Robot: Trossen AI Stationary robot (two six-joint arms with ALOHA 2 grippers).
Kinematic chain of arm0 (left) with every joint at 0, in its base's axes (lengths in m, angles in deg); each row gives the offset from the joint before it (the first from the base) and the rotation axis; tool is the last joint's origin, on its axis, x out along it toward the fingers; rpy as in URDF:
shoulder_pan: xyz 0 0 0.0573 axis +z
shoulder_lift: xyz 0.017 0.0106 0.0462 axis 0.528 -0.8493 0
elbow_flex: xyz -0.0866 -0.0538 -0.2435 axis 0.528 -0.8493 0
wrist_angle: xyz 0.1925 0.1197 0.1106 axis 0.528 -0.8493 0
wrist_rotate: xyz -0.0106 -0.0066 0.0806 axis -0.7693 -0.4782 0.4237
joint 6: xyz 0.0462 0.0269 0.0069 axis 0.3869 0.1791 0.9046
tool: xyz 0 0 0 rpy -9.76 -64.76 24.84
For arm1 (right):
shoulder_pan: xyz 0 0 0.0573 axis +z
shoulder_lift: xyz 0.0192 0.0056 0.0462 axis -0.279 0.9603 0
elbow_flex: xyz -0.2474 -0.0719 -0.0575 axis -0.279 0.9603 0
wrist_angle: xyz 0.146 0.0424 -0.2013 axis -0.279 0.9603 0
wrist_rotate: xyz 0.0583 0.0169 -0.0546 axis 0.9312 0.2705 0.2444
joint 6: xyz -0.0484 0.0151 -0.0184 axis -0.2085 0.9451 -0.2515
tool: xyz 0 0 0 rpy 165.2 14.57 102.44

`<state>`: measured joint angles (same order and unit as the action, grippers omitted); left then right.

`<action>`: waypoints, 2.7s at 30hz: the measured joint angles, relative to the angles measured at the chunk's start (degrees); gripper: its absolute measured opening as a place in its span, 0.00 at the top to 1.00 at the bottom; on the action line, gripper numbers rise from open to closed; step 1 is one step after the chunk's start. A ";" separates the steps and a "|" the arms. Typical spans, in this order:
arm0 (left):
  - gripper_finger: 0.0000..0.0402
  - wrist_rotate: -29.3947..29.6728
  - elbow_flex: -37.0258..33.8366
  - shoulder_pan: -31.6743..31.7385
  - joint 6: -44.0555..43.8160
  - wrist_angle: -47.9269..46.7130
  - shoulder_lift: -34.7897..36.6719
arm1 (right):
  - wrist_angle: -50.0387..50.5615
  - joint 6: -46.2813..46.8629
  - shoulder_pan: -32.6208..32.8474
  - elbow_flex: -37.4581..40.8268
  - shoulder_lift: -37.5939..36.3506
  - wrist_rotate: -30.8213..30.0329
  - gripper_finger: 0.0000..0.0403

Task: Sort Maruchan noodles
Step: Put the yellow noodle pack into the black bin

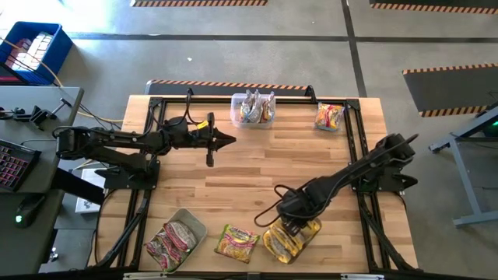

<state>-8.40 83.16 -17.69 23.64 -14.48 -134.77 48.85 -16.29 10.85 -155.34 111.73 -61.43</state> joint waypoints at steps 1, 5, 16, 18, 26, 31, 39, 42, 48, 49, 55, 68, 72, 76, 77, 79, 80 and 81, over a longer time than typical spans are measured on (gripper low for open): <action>0.96 0.01 0.00 0.00 0.00 -0.02 0.02 | 0.02 -0.02 0.00 0.00 0.33 0.00 0.78; 0.96 0.02 0.00 0.00 0.02 -0.42 0.00 | 0.02 -0.30 0.00 0.00 0.93 -0.35 0.77; 0.96 0.02 0.00 0.00 0.02 -0.62 0.00 | -1.06 -2.49 0.00 0.00 0.95 -1.09 0.57; 0.96 0.02 0.00 0.00 0.02 -0.64 0.00 | -1.16 -2.45 0.00 0.00 0.95 -0.53 0.55; 0.96 0.02 0.02 0.00 0.02 -0.73 0.00 | -2.26 -2.46 0.00 0.00 0.95 1.05 0.54; 0.96 0.04 0.02 0.00 0.03 -0.73 0.00 | -3.08 -4.51 -0.24 0.00 0.95 -3.21 0.61; 0.96 0.04 0.04 0.00 0.02 -0.87 0.00 | -3.36 -9.67 -2.39 0.00 0.95 -4.12 0.66; 0.96 0.04 0.04 0.00 0.01 -0.96 0.01 | -2.36 -12.31 -2.71 -1.22 0.95 -4.31 0.61; 0.96 0.04 0.04 0.00 0.03 -1.07 0.00 | 2.58 -15.53 -2.50 -8.64 0.93 -4.82 0.49; 0.96 0.03 0.04 0.00 0.03 -1.06 0.00 | 3.94 -15.56 -2.22 -9.82 0.93 -5.32 0.48; 0.96 0.03 0.04 0.00 0.04 -1.11 0.00 | 5.76 -18.53 0.65 -10.44 0.90 -6.49 0.59; 0.96 0.02 0.04 -0.04 -0.43 -1.13 0.00 | -0.80 -23.61 0.25 -5.48 0.90 -13.38 0.93; 0.96 0.02 0.04 -0.04 -0.41 -1.13 0.00 | -2.31 -25.85 -0.80 -4.02 0.90 -13.68 0.94; 0.96 0.02 0.04 -0.04 -0.39 -1.17 0.00 | -4.23 -27.51 -1.93 -2.66 0.90 -13.97 0.98; 0.96 0.02 0.04 -0.04 -0.39 -1.19 0.00 | -4.70 -27.79 -2.11 -2.34 0.90 -13.97 0.99; 0.96 0.02 0.04 -0.04 -0.40 -1.33 0.00 | -5.20 -28.59 -2.55 -1.72 0.90 -13.98 0.99; 0.96 0.02 0.04 -0.04 -0.37 -1.46 0.00 | -5.16 -28.80 -2.71 -1.68 0.90 -14.02 0.99; 0.96 0.02 0.04 -0.02 -0.37 -1.55 0.00 | -5.16 -28.94 -2.74 -1.68 0.90 -14.24 0.99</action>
<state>-8.39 83.21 -17.72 23.27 -16.03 -134.77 43.69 -45.23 8.11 -157.02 112.63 -75.67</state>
